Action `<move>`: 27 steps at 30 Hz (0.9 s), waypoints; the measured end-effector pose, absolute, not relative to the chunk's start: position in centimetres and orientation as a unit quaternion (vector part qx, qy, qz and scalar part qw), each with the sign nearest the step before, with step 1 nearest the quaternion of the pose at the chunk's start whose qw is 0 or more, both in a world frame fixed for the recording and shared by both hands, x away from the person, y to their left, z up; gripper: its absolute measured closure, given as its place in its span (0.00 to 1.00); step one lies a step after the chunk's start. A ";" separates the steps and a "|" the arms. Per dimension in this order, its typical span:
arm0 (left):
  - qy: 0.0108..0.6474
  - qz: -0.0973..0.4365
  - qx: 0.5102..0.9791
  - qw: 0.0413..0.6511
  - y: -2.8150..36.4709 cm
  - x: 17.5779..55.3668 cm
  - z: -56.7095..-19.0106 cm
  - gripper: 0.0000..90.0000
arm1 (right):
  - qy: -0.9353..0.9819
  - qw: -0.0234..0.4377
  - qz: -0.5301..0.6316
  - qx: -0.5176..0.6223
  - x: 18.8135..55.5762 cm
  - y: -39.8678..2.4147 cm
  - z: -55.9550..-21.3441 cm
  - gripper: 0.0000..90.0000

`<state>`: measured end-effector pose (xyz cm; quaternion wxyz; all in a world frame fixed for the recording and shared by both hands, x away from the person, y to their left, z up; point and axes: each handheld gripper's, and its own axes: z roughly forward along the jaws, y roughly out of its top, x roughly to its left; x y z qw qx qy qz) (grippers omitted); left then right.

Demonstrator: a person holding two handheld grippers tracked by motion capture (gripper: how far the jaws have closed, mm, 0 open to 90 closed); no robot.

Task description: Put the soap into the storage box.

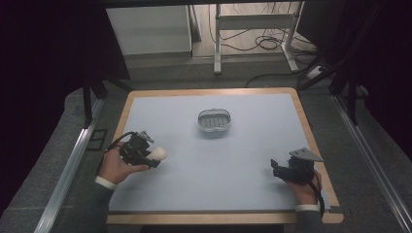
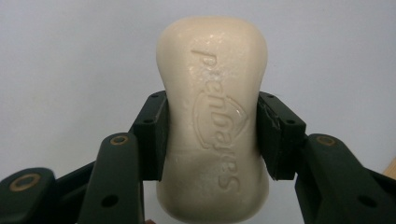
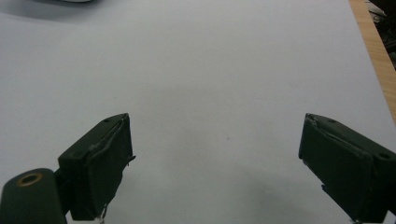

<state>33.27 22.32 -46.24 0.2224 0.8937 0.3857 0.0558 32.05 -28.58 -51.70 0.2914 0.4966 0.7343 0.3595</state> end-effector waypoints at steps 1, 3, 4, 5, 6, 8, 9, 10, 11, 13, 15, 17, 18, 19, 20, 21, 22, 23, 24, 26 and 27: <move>0.386 0.056 0.894 0.223 22.3 33.4 -46.2 0.55 | 0.734 0.292 0.359 0.497 32.0 -28.6 -51.7 0.10; 0.386 0.056 0.893 0.223 22.3 33.5 -46.2 0.55 | 0.734 0.292 0.359 0.497 32.0 -28.6 -51.7 0.10; 0.386 0.056 0.893 0.223 22.4 33.6 -46.1 0.55 | 0.734 0.293 0.357 0.498 32.0 -28.6 -51.8 0.10; 0.389 0.057 0.891 0.226 22.4 33.7 -46.0 0.55 | 0.735 0.292 0.355 0.499 32.0 -28.6 -51.8 0.10; 0.389 0.059 0.891 0.227 22.4 33.8 -46.0 0.55 | 0.735 0.292 0.353 0.500 32.1 -28.6 -51.8 0.10; 0.389 0.058 0.891 0.227 22.4 33.9 -45.9 0.55 | 0.734 0.292 0.352 0.502 32.1 -28.6 -51.8 0.10; 0.390 0.060 0.890 0.228 22.4 34.1 -45.7 0.55 | 0.733 0.290 0.352 0.504 32.1 -28.7 -51.9 0.10; 0.390 0.060 0.890 0.228 22.3 34.2 -45.6 0.55 | 0.734 0.291 0.353 0.502 32.1 -28.7 -51.9 0.10; 0.390 0.060 0.890 0.228 22.3 34.2 -45.6 0.55 | 0.734 0.291 0.353 0.502 32.1 -28.7 -51.9 0.10; 0.387 0.059 0.891 0.228 22.1 34.4 -45.4 0.55 | 0.736 0.293 0.357 0.496 32.0 -28.6 -51.8 0.10; 0.385 0.059 0.892 0.229 22.0 34.5 -45.3 0.55 | 0.737 0.291 0.357 0.495 32.0 -28.5 -51.8 0.10; 0.384 0.055 0.892 0.232 21.9 34.7 -45.2 0.55 | 0.737 0.291 0.356 0.495 32.0 -28.5 -51.9 0.10; 0.383 0.053 0.891 0.236 21.9 34.7 -45.1 0.55 | 0.737 0.291 0.355 0.496 32.1 -28.5 -51.9 0.10; 0.383 0.053 0.891 0.236 21.9 34.7 -45.1 0.55 | 0.737 0.291 0.355 0.496 32.1 -28.5 -51.9 0.10; 0.383 0.051 0.891 0.240 21.8 34.8 -45.0 0.55 | 0.737 0.291 0.354 0.497 32.1 -28.6 -51.9 0.10; 0.383 0.051 0.891 0.240 21.8 34.8 -45.0 0.55 | 0.737 0.291 0.354 0.497 32.1 -28.6 -51.9 0.10; 0.382 0.053 0.891 0.239 21.7 35.0 -44.9 0.55 | 0.737 0.291 0.354 0.497 32.0 -28.6 -51.9 0.10; 0.382 0.053 0.891 0.239 21.7 35.0 -44.9 0.55 | 0.737 0.291 0.353 0.497 32.0 -28.6 -51.9 0.10; 0.382 0.053 0.891 0.239 21.6 35.1 -44.8 0.55 | 0.737 0.291 0.353 0.497 32.0 -28.6 -51.9 0.10; 0.381 0.054 0.892 0.239 21.4 35.2 -44.6 0.55 | 0.737 0.291 0.353 0.497 32.0 -28.6 -51.9 0.10; 0.380 0.054 0.892 0.238 21.3 35.3 -44.5 0.55 | 0.738 0.291 0.353 0.497 32.0 -28.6 -51.9 0.10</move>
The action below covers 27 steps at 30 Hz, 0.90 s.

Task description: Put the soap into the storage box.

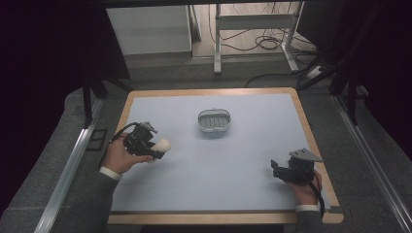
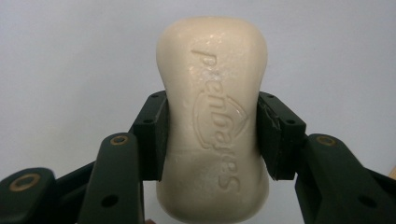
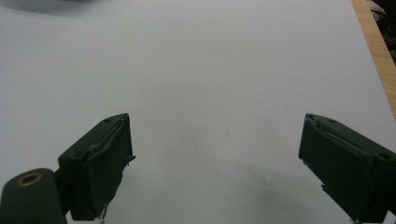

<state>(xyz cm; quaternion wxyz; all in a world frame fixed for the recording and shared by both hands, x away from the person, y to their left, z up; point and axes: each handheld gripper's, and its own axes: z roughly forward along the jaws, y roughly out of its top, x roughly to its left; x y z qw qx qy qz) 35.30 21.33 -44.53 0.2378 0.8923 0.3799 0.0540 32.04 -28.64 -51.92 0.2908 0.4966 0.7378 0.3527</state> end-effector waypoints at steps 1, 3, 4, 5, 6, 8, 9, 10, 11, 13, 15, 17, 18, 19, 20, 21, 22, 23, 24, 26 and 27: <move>0.379 0.054 0.892 0.239 21.2 35.4 -44.4 0.55 | 0.738 0.291 0.352 0.497 32.0 -28.6 -51.9 0.10; 0.375 0.054 0.893 0.243 20.7 35.6 -44.0 0.55 | 0.739 0.289 0.350 0.498 32.1 -28.6 -52.0 0.10; 0.375 0.054 0.893 0.243 20.7 35.6 -44.0 0.55 | 0.739 0.289 0.350 0.498 32.1 -28.5 -52.0 0.10; 0.372 0.058 0.894 0.243 20.3 35.9 -43.7 0.55 | 0.739 0.288 0.351 0.498 32.1 -28.5 -52.0 0.10; 0.370 0.060 0.895 0.242 20.1 36.0 -43.5 0.55 | 0.739 0.289 0.351 0.497 32.1 -28.5 -52.0 0.10; 0.368 0.062 0.895 0.244 19.7 36.2 -43.3 0.55 | 0.739 0.290 0.351 0.497 32.1 -28.5 -52.0 0.10; 0.368 0.062 0.895 0.244 19.7 36.2 -43.3 0.55 | 0.739 0.290 0.351 0.497 32.1 -28.5 -52.0 0.10; 0.368 0.063 0.895 0.243 19.4 36.5 -43.1 0.55 | 0.738 0.291 0.351 0.498 32.0 -28.6 -51.9 0.10; 0.368 0.063 0.895 0.243 19.2 36.6 -43.1 0.55 | 0.738 0.290 0.351 0.498 32.0 -28.6 -52.0 0.10; 0.367 0.064 0.895 0.244 19.1 36.8 -43.0 0.55 | 0.738 0.290 0.350 0.498 32.0 -28.6 -52.0 0.10; 0.366 0.065 0.895 0.245 18.8 37.0 -42.9 0.55 | 0.739 0.291 0.349 0.497 32.0 -28.6 -52.0 0.10; 0.366 0.062 0.895 0.248 18.6 37.3 -42.8 0.55 | 0.738 0.291 0.351 0.497 32.0 -28.5 -51.9 0.10; 0.366 0.063 0.896 0.246 18.5 37.4 -42.8 0.55 | 0.739 0.292 0.350 0.496 32.0 -28.5 -51.9 0.10; 0.366 0.063 0.895 0.245 18.5 37.5 -42.8 0.55 | 0.739 0.292 0.350 0.496 32.0 -28.5 -51.9 0.10; 0.366 0.065 0.895 0.245 18.5 37.5 -42.8 0.55 | 0.739 0.292 0.349 0.497 32.0 -28.5 -51.9 0.10; 0.367 0.067 0.895 0.246 18.5 37.6 -42.8 0.55 | 0.739 0.292 0.348 0.497 32.0 -28.5 -51.9 0.10; 0.367 0.070 0.894 0.247 18.5 37.6 -42.7 0.55 | 0.740 0.292 0.347 0.497 32.0 -28.5 -52.0 0.10; 0.367 0.072 0.894 0.247 18.4 37.7 -42.6 0.55 | 0.740 0.292 0.347 0.497 32.0 -28.5 -52.0 0.10; 0.367 0.072 0.894 0.247 18.4 37.7 -42.6 0.55 | 0.740 0.292 0.347 0.497 32.0 -28.5 -52.0 0.10; 0.367 0.076 0.894 0.246 18.3 38.1 -42.3 0.55 | 0.740 0.293 0.345 0.498 32.0 -28.5 -52.0 0.10; 0.367 0.076 0.894 0.246 18.3 38.1 -42.3 0.55 | 0.740 0.293 0.345 0.498 32.0 -28.5 -52.0 0.10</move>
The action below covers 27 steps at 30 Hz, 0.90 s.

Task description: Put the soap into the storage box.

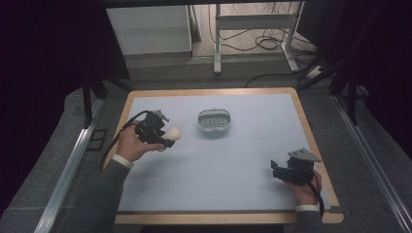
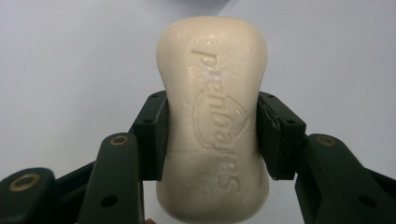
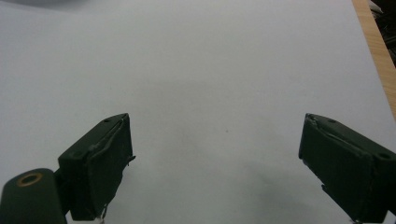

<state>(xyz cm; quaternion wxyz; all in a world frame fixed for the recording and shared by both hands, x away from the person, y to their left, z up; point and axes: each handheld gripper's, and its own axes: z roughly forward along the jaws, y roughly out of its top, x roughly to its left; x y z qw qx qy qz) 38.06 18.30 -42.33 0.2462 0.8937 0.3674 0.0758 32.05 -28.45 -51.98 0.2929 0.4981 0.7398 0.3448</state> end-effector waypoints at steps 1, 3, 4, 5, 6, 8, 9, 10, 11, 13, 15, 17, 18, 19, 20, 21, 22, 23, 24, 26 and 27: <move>0.366 0.076 0.895 0.245 18.1 38.2 -42.2 0.55 | 0.740 0.293 0.345 0.498 32.0 -28.4 -52.0 0.10; 0.364 0.078 0.895 0.245 17.9 38.3 -42.1 0.55 | 0.740 0.293 0.345 0.498 32.0 -28.4 -52.0 0.10; 0.363 0.077 0.896 0.245 17.8 38.4 -42.1 0.55 | 0.740 0.293 0.345 0.498 32.0 -28.4 -52.0 0.10; 0.361 0.077 0.896 0.246 17.6 38.6 -42.0 0.55 | 0.740 0.292 0.344 0.499 32.1 -28.4 -52.0 0.10; 0.361 0.077 0.896 0.246 17.6 38.6 -42.0 0.55 | 0.740 0.292 0.344 0.499 32.1 -28.4 -52.0 0.10; 0.354 0.081 0.900 0.243 17.2 38.7 -41.6 0.55 | 0.741 0.293 0.343 0.498 32.1 -28.4 -52.0 0.10; 0.354 0.081 0.900 0.243 17.2 38.7 -41.6 0.55 | 0.741 0.293 0.343 0.498 32.1 -28.4 -52.0 0.10; 0.354 0.081 0.899 0.246 17.0 38.8 -41.5 0.55 | 0.741 0.293 0.343 0.498 32.1 -28.4 -52.0 0.10; 0.351 0.082 0.900 0.246 16.8 38.9 -41.4 0.55 | 0.741 0.293 0.343 0.498 32.1 -28.4 -52.0 0.10; 0.350 0.082 0.900 0.246 16.5 39.0 -41.2 0.55 | 0.741 0.294 0.342 0.497 32.1 -28.4 -52.0 0.10; 0.349 0.082 0.900 0.250 16.1 39.5 -41.1 0.55 | 0.742 0.294 0.342 0.497 32.1 -28.3 -52.0 0.10; 0.348 0.084 0.900 0.249 16.0 39.6 -41.1 0.55 | 0.742 0.294 0.342 0.496 32.1 -28.3 -52.0 0.10; 0.348 0.086 0.900 0.249 15.9 39.8 -41.0 0.55 | 0.742 0.293 0.342 0.496 32.1 -28.3 -52.0 0.10; 0.348 0.086 0.899 0.251 15.8 40.0 -41.0 0.55 | 0.742 0.294 0.341 0.497 32.1 -28.3 -52.0 0.10; 0.348 0.088 0.899 0.252 15.7 40.1 -41.0 0.55 | 0.742 0.294 0.342 0.497 32.1 -28.3 -52.1 0.10; 0.347 0.088 0.899 0.251 15.6 40.3 -40.9 0.55 | 0.742 0.294 0.342 0.497 32.1 -28.4 -52.1 0.10; 0.347 0.087 0.899 0.252 15.4 40.4 -40.9 0.55 | 0.742 0.293 0.342 0.497 32.1 -28.4 -52.1 0.10; 0.347 0.089 0.899 0.251 15.3 40.5 -40.9 0.55 | 0.742 0.292 0.341 0.497 32.1 -28.4 -52.1 0.10; 0.348 0.087 0.899 0.252 15.2 40.8 -40.9 0.55 | 0.742 0.293 0.341 0.497 32.1 -28.4 -52.1 0.10; 0.350 0.083 0.897 0.255 15.1 41.0 -40.9 0.55 | 0.742 0.294 0.342 0.497 32.1 -28.4 -52.1 0.10; 0.350 0.083 0.897 0.255 15.1 41.0 -40.9 0.55 | 0.742 0.294 0.342 0.497 32.1 -28.4 -52.1 0.10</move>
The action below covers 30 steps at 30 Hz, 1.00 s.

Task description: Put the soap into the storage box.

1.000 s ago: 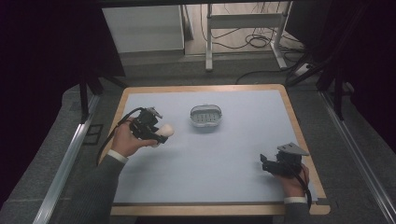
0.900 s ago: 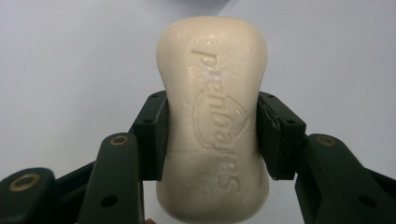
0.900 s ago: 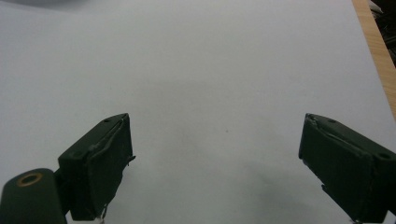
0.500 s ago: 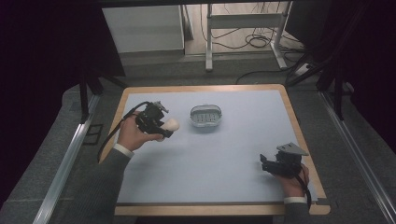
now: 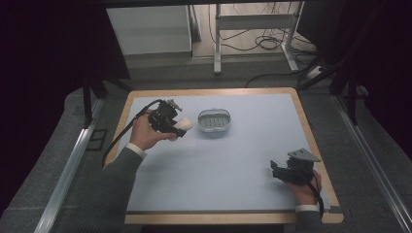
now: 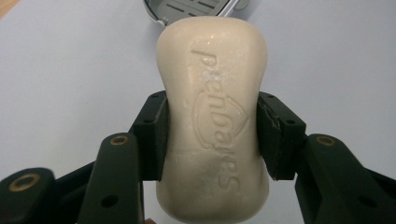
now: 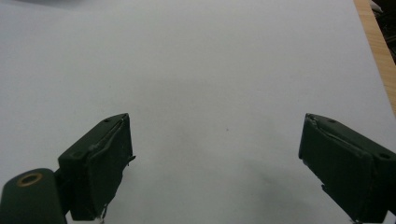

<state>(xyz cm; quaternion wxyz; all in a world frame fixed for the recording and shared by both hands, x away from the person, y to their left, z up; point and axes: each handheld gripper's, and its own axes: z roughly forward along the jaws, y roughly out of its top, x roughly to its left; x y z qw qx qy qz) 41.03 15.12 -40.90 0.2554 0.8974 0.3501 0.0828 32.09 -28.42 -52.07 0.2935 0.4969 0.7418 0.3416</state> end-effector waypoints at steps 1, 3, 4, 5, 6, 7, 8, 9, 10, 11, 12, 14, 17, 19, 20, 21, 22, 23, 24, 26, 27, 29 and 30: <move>0.351 0.083 0.898 0.253 15.1 41.3 -41.0 0.55 | 0.742 0.294 0.341 0.497 32.1 -28.5 -52.1 0.10; 0.350 0.083 0.899 0.250 15.1 41.4 -41.0 0.55 | 0.741 0.293 0.342 0.498 32.1 -28.5 -52.1 0.10; 0.351 0.080 0.898 0.251 15.1 41.5 -41.0 0.55 | 0.741 0.293 0.342 0.498 32.1 -28.5 -52.1 0.10; 0.350 0.078 0.898 0.254 15.1 41.7 -40.9 0.55 | 0.741 0.294 0.340 0.499 32.1 -28.5 -52.1 0.10; 0.350 0.078 0.898 0.254 15.1 41.7 -40.9 0.55 | 0.741 0.294 0.340 0.499 32.1 -28.5 -52.1 0.10; 0.350 0.074 0.897 0.261 15.0 41.8 -40.8 0.55 | 0.742 0.293 0.340 0.498 32.1 -28.5 -52.1 0.10; 0.351 0.076 0.896 0.260 15.0 41.8 -40.8 0.55 | 0.742 0.293 0.339 0.498 32.1 -28.5 -52.1 0.10; 0.349 0.080 0.898 0.256 14.9 41.8 -40.7 0.55 | 0.742 0.293 0.339 0.498 32.1 -28.4 -52.1 0.10; 0.346 0.083 0.900 0.251 14.8 41.9 -40.6 0.55 | 0.743 0.293 0.339 0.497 32.1 -28.4 -52.1 0.10; 0.344 0.084 0.901 0.250 14.7 42.0 -40.6 0.55 | 0.743 0.293 0.339 0.497 32.1 -28.4 -52.1 0.10; 0.343 0.085 0.901 0.251 14.6 42.1 -40.5 0.55 | 0.743 0.293 0.339 0.497 32.1 -28.4 -52.1 0.10; 0.341 0.085 0.902 0.252 14.4 42.2 -40.4 0.55 | 0.743 0.293 0.339 0.497 32.1 -28.4 -52.1 0.10; 0.339 0.084 0.903 0.251 14.0 42.5 -40.3 0.55 | 0.742 0.294 0.339 0.499 32.1 -28.5 -52.1 0.10; 0.340 0.079 0.902 0.254 13.8 42.9 -40.4 0.55 | 0.742 0.294 0.339 0.498 32.1 -28.5 -52.1 0.10; 0.340 0.079 0.902 0.254 13.8 42.9 -40.4 0.55 | 0.742 0.294 0.339 0.498 32.1 -28.5 -52.1 0.10; 0.341 0.079 0.902 0.255 13.7 43.0 -40.5 0.55 | 0.743 0.294 0.338 0.498 32.1 -28.5 -52.2 0.10; 0.340 0.077 0.902 0.255 13.6 43.1 -40.6 0.55 | 0.743 0.294 0.337 0.498 32.2 -28.5 -52.2 0.10; 0.340 0.077 0.902 0.255 13.6 43.1 -40.6 0.55 | 0.743 0.294 0.336 0.499 32.2 -28.5 -52.2 0.10; 0.340 0.074 0.900 0.261 13.7 43.2 -40.5 0.55 | 0.743 0.294 0.336 0.499 32.2 -28.5 -52.2 0.10; 0.344 0.066 0.897 0.271 13.6 43.4 -40.5 0.55 | 0.742 0.294 0.338 0.499 32.2 -28.5 -52.2 0.10; 0.344 0.065 0.896 0.272 13.5 43.5 -40.5 0.55 | 0.742 0.294 0.338 0.499 32.2 -28.5 -52.2 0.10; 0.341 0.072 0.900 0.262 13.4 43.6 -40.5 0.55 | 0.742 0.293 0.337 0.499 32.2 -28.5 -52.2 0.10; 0.339 0.077 0.902 0.257 13.2 43.7 -40.5 0.55 | 0.742 0.293 0.337 0.500 32.2 -28.5 -52.2 0.10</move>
